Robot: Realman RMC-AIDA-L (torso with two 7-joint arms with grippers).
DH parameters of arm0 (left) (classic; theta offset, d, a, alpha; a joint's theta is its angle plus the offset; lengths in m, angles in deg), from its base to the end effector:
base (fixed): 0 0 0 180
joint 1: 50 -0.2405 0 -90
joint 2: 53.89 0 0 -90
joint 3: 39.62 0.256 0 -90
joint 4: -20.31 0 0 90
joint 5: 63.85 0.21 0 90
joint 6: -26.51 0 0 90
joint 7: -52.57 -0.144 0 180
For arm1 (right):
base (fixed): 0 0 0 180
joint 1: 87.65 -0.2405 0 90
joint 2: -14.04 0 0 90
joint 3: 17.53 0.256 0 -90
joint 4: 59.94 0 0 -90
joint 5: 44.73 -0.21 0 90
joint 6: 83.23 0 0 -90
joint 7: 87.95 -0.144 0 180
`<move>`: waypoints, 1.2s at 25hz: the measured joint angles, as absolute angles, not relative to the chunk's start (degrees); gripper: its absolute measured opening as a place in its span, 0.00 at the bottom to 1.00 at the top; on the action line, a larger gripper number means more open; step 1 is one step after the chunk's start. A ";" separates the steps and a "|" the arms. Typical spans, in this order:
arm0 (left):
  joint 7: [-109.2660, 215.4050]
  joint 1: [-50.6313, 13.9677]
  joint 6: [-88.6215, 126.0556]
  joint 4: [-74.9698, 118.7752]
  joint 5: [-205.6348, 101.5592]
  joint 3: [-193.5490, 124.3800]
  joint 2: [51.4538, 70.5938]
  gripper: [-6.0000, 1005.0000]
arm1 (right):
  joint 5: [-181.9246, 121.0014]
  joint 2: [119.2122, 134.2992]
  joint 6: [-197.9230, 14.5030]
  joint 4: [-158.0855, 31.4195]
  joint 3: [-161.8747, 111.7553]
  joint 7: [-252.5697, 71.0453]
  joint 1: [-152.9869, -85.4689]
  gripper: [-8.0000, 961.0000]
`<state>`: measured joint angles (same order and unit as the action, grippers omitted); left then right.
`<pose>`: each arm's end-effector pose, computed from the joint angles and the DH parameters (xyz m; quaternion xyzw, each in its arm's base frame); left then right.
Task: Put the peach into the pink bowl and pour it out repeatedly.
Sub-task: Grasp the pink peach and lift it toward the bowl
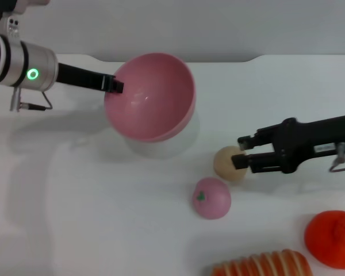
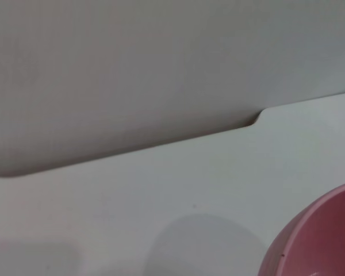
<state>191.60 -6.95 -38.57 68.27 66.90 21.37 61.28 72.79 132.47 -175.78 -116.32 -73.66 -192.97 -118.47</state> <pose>-0.2072 0.4315 0.0125 -0.8625 -0.4471 -0.0607 0.2294 0.2143 0.3390 0.0105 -0.9600 0.2434 0.1294 0.0496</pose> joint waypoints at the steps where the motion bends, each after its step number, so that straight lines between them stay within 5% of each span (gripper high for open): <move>1: 191.56 -6.73 -38.40 68.33 66.92 21.34 61.43 0.05 | 72.77 132.52 -174.85 -114.74 -74.21 -192.83 -119.10 0.52; 11: 190.95 -4.74 -35.20 68.83 66.75 21.29 63.16 0.05 | 72.38 132.88 -164.71 -103.66 -80.49 -192.93 -124.64 0.52; 30: 190.91 -4.26 -32.81 69.08 66.52 21.06 63.40 0.05 | 72.77 132.87 -152.92 -94.23 -88.94 -200.49 -128.39 0.52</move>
